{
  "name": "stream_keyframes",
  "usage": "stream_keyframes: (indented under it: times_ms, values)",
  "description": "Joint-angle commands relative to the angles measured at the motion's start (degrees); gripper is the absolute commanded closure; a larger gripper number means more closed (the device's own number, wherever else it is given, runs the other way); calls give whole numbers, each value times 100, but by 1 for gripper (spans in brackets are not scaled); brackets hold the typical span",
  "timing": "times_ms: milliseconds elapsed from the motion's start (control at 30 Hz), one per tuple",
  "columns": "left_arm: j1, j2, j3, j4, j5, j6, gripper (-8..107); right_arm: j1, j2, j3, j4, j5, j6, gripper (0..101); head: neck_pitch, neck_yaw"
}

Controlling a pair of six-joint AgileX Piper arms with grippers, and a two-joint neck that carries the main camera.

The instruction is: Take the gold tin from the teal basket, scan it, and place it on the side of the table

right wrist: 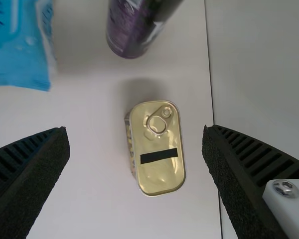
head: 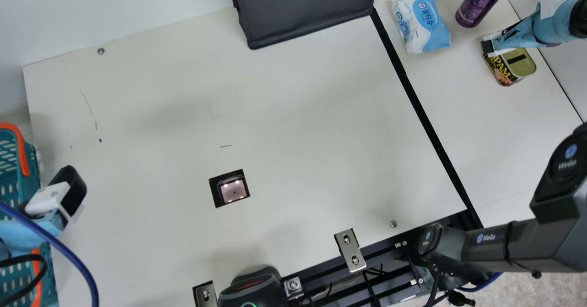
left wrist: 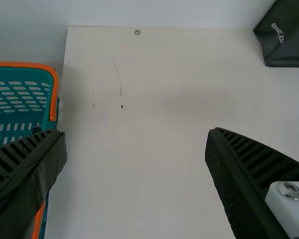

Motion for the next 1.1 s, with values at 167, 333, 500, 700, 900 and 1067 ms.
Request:
stream_keyframes:
  times_ms: [167,333,500,700,900,1067]
  values:
    - [0,0,0,0,0,0,9,384,-881,-85,16,447,775,6,-166,-13]
    - [0,0,0,0,0,0,9,757,-1412,-190,-2,756,1318,6,-166,-13]
    - [0,0,0,0,0,0,9,1312,-1954,-267,-50,1067,1831,6,-166,-13]
    - [223,-144,-222,-68,300,193,9,1704,-2350,-164,-127,1272,2163,6,-166,387]
    - [670,-433,-667,-204,901,580,9,2305,-2939,31,-276,1488,2693,6,-166,1189]
    - [1043,-674,-1038,-317,1403,903,9,2806,-3430,194,-401,1668,3135,6,-166,1857]
